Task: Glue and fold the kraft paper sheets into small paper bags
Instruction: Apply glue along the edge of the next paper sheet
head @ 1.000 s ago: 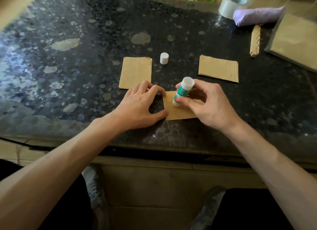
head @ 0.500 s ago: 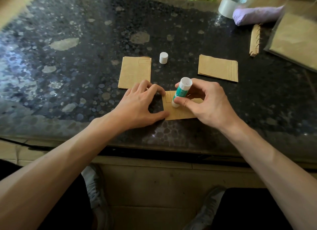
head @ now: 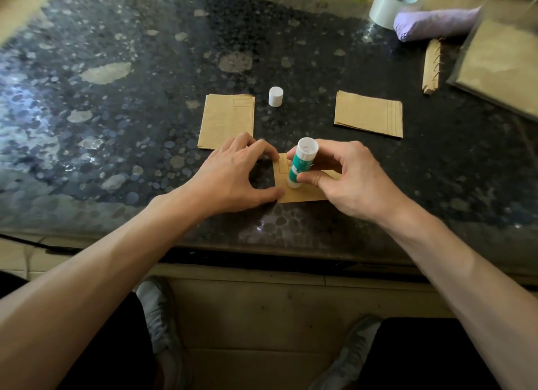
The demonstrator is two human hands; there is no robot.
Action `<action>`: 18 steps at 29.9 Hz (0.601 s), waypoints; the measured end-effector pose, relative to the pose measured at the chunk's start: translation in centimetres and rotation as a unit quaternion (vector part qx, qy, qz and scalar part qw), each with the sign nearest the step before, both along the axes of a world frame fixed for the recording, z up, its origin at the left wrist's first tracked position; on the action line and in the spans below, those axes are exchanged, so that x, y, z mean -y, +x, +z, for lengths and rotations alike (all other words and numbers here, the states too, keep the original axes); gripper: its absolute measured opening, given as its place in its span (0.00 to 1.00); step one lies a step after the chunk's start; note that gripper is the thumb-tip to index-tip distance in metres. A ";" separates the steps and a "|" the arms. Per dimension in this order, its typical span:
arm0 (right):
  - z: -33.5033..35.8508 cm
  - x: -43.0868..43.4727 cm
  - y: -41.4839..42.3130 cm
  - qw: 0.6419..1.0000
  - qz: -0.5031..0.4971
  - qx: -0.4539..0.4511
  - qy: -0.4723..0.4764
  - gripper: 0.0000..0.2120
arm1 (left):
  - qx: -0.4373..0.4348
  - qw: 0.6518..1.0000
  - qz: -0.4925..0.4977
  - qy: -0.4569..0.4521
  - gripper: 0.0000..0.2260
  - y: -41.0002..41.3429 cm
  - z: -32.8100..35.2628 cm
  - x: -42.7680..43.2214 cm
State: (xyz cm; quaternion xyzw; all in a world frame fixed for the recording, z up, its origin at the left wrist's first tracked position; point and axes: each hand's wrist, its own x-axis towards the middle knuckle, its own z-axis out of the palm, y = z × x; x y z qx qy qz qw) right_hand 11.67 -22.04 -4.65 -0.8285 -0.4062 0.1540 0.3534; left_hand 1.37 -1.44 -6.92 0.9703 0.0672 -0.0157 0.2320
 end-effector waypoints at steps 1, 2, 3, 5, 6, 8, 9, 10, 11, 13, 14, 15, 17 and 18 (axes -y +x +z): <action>0.1 0.1 -0.1 1.000 0.000 0.001 0.000 0.16 | 0.003 1.000 0.001 -0.001 0.30 0.0 0.0 0.0; 0.2 0.2 -0.1 1.000 -0.002 0.002 -0.002 0.16 | 0.005 1.000 0.002 -0.001 0.30 0.0 0.0 0.0; 0.3 0.2 -0.2 1.000 -0.003 0.002 -0.004 0.16 | 0.005 1.000 0.002 -0.002 0.30 0.0 0.0 0.0; 0.4 0.4 -0.3 1.000 -0.005 0.000 -0.008 0.15 | 0.005 1.000 0.002 -0.003 0.31 -0.1 0.0 0.0; 0.5 0.5 -0.4 1.000 -0.005 0.000 -0.009 0.15 | 0.005 1.000 0.001 -0.003 0.31 -0.1 0.0 0.0; 0.6 0.7 -0.6 1.000 -0.002 0.001 -0.011 0.13 | 0.006 1.000 0.000 -0.002 0.31 -0.1 0.0 0.0; 0.7 0.7 -0.7 1.000 0.000 0.001 -0.012 0.13 | 0.006 1.000 0.000 -0.002 0.31 -0.1 0.0 0.0; 0.7 0.8 -0.8 1.000 0.001 0.001 -0.011 0.12 | 0.005 1.000 0.000 -0.002 0.31 -0.1 0.0 0.0; 0.7 0.9 -0.9 1.000 0.004 0.000 -0.010 0.12 | 0.006 1.000 0.000 -0.003 0.30 -0.1 0.0 0.0; 0.9 1.1 -1.0 1.000 0.009 -0.006 -0.008 0.12 | 0.005 1.000 0.001 -0.003 0.30 -0.1 0.1 0.0; 1.0 1.1 -1.1 1.000 0.011 -0.009 -0.008 0.12 | 0.005 1.000 0.001 -0.002 0.31 -0.1 0.0 0.0; 1.1 1.2 -1.2 1.000 0.014 -0.012 -0.008 0.12 | 0.004 1.000 0.001 -0.002 0.31 -0.1 0.0 0.0; 1.2 1.3 -1.3 1.000 0.018 -0.023 -0.007 0.12 | 0.005 1.000 -0.001 -0.002 0.30 -0.1 -0.1 0.0; 1.2 1.3 -1.3 0.999 0.020 -0.029 -0.007 0.13 | 0.006 1.000 -0.001 -0.002 0.30 -0.1 -0.1 0.0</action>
